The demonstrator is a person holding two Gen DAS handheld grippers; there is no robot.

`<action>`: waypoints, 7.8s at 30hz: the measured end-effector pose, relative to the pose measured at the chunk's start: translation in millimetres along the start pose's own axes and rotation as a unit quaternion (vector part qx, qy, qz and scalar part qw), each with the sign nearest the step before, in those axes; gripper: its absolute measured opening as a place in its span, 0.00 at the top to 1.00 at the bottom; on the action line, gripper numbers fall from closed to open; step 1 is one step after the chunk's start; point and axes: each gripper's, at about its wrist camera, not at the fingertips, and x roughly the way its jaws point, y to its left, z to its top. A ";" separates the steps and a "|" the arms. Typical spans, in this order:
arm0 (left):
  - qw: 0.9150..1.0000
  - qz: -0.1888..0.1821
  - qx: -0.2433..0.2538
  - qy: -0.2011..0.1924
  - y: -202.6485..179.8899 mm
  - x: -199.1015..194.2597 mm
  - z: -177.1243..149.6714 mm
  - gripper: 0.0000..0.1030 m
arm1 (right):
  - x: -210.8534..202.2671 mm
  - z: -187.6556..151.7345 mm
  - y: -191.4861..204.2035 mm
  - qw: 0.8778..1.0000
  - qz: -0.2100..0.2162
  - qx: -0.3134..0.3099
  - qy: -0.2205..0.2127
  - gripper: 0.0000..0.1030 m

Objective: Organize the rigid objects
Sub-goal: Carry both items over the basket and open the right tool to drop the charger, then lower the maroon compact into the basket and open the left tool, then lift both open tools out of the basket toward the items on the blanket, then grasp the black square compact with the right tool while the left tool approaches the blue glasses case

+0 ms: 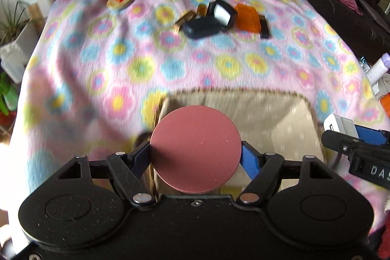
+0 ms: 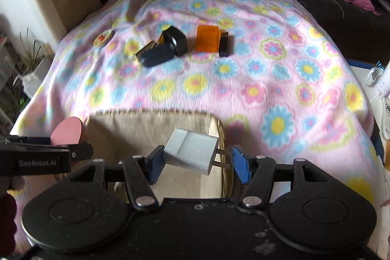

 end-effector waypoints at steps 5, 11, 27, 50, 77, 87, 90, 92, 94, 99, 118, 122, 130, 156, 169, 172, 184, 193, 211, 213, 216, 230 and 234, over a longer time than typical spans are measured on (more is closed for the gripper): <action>1.000 -0.002 -0.012 0.013 2.7 5.4 -22.6 0.31 | -4.4 -34.6 2.6 1.000 0.001 -0.018 0.008 0.43; 1.000 0.003 -0.009 0.022 -0.1 13.7 -24.4 0.31 | 10.3 -29.7 -1.6 1.000 0.020 0.002 0.022 0.43; 0.999 0.016 0.020 0.030 -10.5 17.8 -27.1 0.31 | 22.8 -27.0 -3.2 0.998 0.028 0.011 0.053 0.43; 0.996 0.044 0.050 0.062 -26.7 30.2 -27.7 0.31 | 15.0 -29.9 -8.1 0.999 0.036 0.010 0.035 0.43; 0.992 0.060 0.090 0.056 -42.5 28.8 -30.6 0.31 | 17.3 -30.4 -2.6 0.999 0.017 -0.005 0.042 0.42; 0.993 0.061 0.086 0.056 -41.5 27.9 -30.4 0.31 | 16.4 -30.7 -2.1 0.999 0.014 -0.005 0.039 0.42; 0.993 0.061 0.084 0.055 -40.3 27.5 -30.0 0.31 | 16.5 -30.5 -1.8 0.999 0.015 -0.005 0.039 0.41; 0.994 0.058 0.078 0.052 -38.3 26.1 -29.5 0.31 | 15.8 -30.6 -1.6 0.999 0.015 -0.007 0.039 0.40; 0.995 0.055 0.071 0.050 -36.0 24.7 -29.0 0.30 | 15.5 -31.1 -1.9 0.999 0.016 -0.008 0.038 0.40; 0.996 0.051 0.054 0.048 -29.9 24.3 -27.4 0.30 | 16.0 -30.2 -2.8 0.999 0.022 -0.003 0.037 0.39; 0.998 0.044 0.021 0.030 -17.9 18.3 -29.4 0.25 | 17.3 -28.5 -10.2 0.998 0.030 0.037 0.031 0.33; 0.999 0.042 0.015 0.028 -16.3 16.9 -29.6 0.25 | 13.4 -29.2 -8.5 0.999 0.025 0.031 0.018 0.30; 0.999 0.043 0.016 0.028 -16.3 17.1 -29.7 0.25 | 10.4 -28.9 -8.8 0.999 0.022 0.027 0.007 0.28; 0.997 0.053 0.040 0.033 -22.0 13.3 -32.4 0.23 | -4.4 -27.3 0.7 1.000 -0.003 -0.008 -0.023 0.05; 0.998 0.043 0.017 0.043 -16.4 12.1 -18.8 0.23 | -1.1 -9.2 -10.6 1.000 0.012 0.026 -0.002 0.05; 0.998 0.044 0.025 0.036 -18.8 10.3 -9.8 0.23 | -0.6 2.6 -15.4 0.999 0.015 0.038 -0.012 0.05; 0.997 0.051 0.058 -0.003 -18.8 30.0 62.0 0.21 | 43.3 71.3 -18.7 0.999 0.019 0.008 -0.035 0.08; 0.995 0.062 0.077 -0.011 0.3 96.6 121.3 0.18 | 104.7 128.5 -17.5 1.000 0.005 -0.004 -0.021 0.15; 0.999 0.049 0.006 0.007 58.6 152.7 117.5 0.16 | 261.5 273.4 38.8 0.999 0.023 0.017 0.022 0.53; 0.999 0.054 0.000 0.005 62.7 152.1 118.0 0.16 | 275.1 275.5 46.1 0.999 0.019 0.013 0.043 0.73; 0.998 0.059 -0.021 0.005 72.5 151.3 119.3 0.16 | 277.4 267.7 52.2 0.998 0.031 -0.004 0.054 0.76; 0.997 0.063 -0.051 0.007 83.4 150.1 121.8 0.16 | 231.5 201.1 62.3 0.992 0.073 -0.033 0.102 0.65; 0.997 0.063 -0.053 0.006 83.7 149.4 121.7 0.16 | 230.3 200.9 62.9 0.996 0.028 -0.023 0.078 0.28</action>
